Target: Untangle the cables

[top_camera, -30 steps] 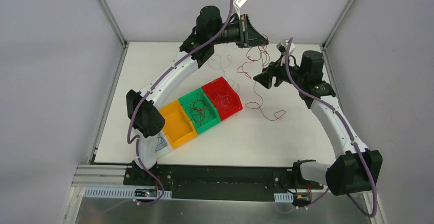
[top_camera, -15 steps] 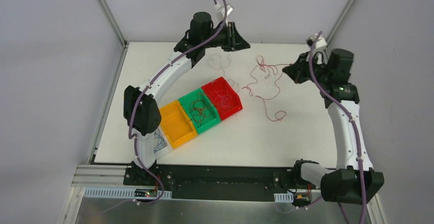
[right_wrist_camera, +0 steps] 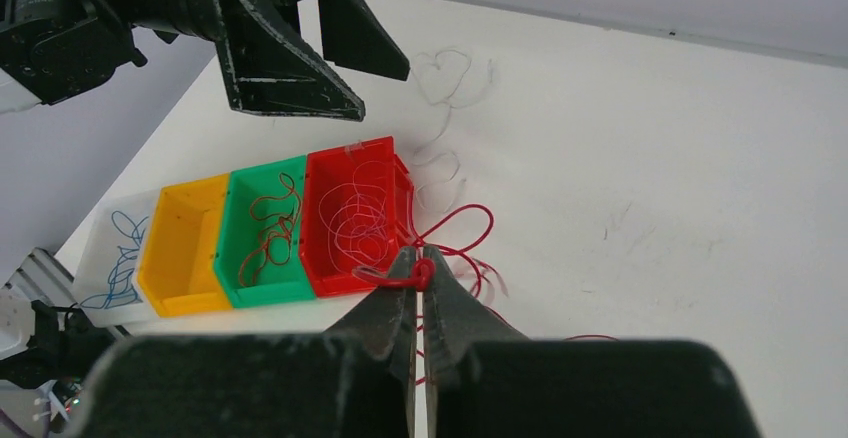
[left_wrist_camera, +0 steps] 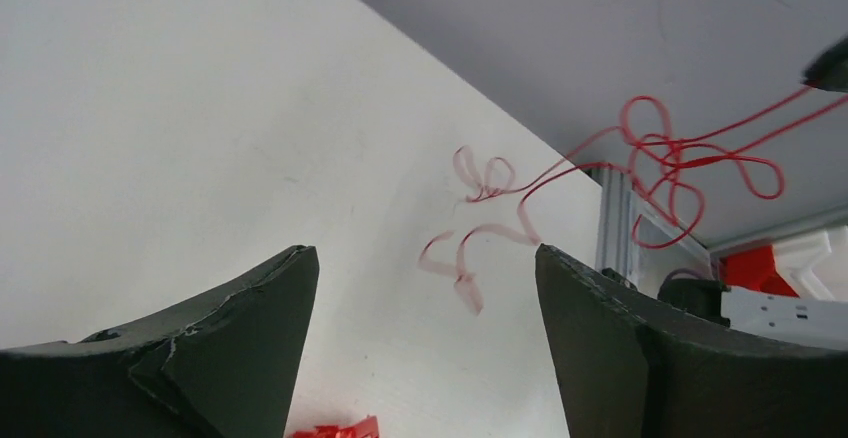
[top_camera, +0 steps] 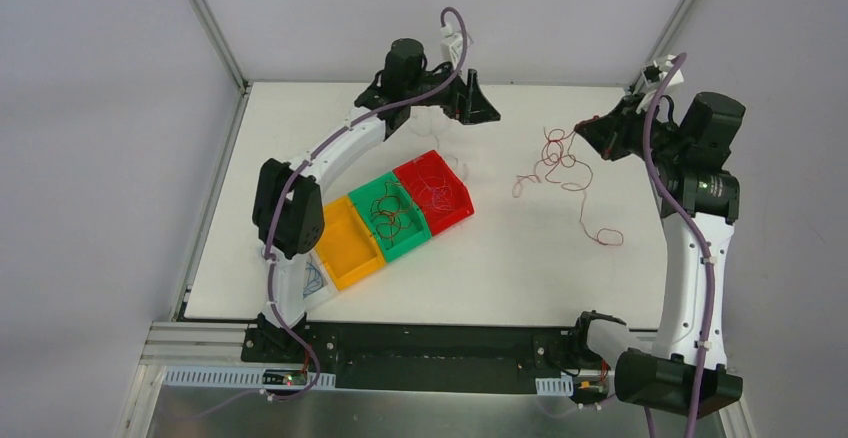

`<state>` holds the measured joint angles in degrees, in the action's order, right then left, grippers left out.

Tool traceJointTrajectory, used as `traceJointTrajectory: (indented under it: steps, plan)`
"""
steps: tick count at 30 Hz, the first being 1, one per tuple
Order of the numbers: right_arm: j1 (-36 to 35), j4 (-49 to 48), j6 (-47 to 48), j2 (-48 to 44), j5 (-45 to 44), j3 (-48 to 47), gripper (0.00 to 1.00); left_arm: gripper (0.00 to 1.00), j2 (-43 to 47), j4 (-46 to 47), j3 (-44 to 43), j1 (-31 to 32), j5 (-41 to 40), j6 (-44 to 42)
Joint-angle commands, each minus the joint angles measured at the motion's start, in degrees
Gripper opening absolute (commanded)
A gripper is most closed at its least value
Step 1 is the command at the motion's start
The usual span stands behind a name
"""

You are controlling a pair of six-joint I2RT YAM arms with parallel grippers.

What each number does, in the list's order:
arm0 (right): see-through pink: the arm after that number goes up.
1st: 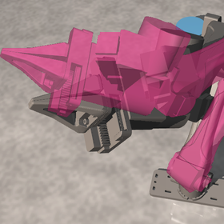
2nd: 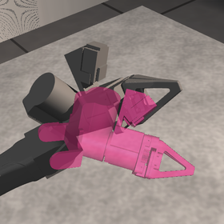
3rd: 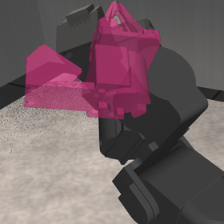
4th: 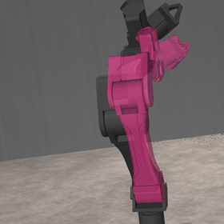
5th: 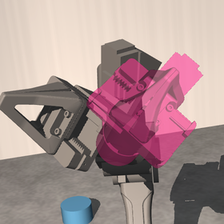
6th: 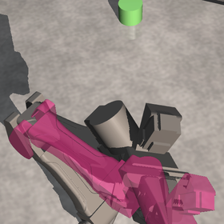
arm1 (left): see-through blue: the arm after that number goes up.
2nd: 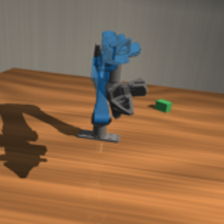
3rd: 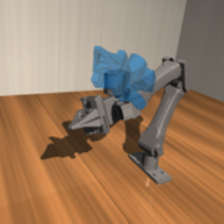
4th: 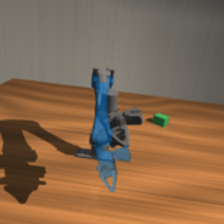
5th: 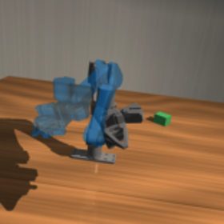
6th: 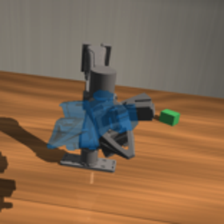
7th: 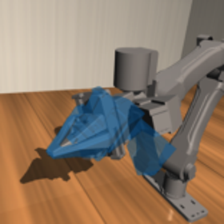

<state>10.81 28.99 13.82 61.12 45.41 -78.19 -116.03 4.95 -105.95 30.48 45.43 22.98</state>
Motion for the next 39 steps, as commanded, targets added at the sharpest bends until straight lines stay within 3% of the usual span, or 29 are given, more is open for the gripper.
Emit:
traceJointTrajectory:
  steps: [1,6,10,12,16,20,21,28,30,31,35,39]
  plan:
    - [0.17,1.39,-1.43,-0.44,2.71,-2.87,0.0,0.84,4.68,13.07,-2.4,4.5,9.59,-1.26]
    - [0.1,1.18,-2.93,-0.58,3.96,-3.21,0.0,0.86,5.44,14.83,-1.75,9.58,11.23,-6.05]
    - [-0.67,0.46,-4.86,-0.39,4.32,-3.85,0.0,0.88,2.95,16.39,-2.89,13.07,6.21,-5.6]
    - [-0.79,-0.79,-6.72,-0.44,4.12,-4.38,0.0,0.85,1.48,16.55,-2.75,14.23,3.0,-5.47]
    - [-0.74,-2.08,-9.57,0.23,3.16,-7.8,0.0,0.6,-1.31,21.25,0.48,14.5,0.39,-0.3]
    - [-0.56,-2.06,-11.49,0.81,3.04,-10.6,0.0,0.07,-3.63,26.72,1.83,14.64,-0.84,5.14]
    - [-0.3,-2.03,-11.88,1.02,2.62,-11.36,0.0,0.01,-3.82,27.07,2.18,14.59,-2.18,6.01]
    - [3.5,-4.11,-16.6,3.48,3.0,-17.0,0.0,0.0,-2.82,25.83,10.78,13.67,-5.2,3.33]
    - [4.38,-4.91,-17.56,3.8,3.38,-18.0,0.0,0.19,-1.92,25.81,13.74,12.93,-5.36,3.68]
    - [4.54,-5.2,-17.7,3.76,3.54,-18.2,0.0,0.22,-1.25,25.81,15.08,12.74,-5.73,3.42]
    - [4.74,-7.11,-19.62,3.41,4.22,-17.54,0.0,0.11,0.79,24.35,18.75,12.71,-6.0,0.14]
    - [4.75,-9.37,-22.02,3.56,4.67,-17.6,0.0,0.18,1.53,22.94,21.43,12.3,-7.59,-2.88]
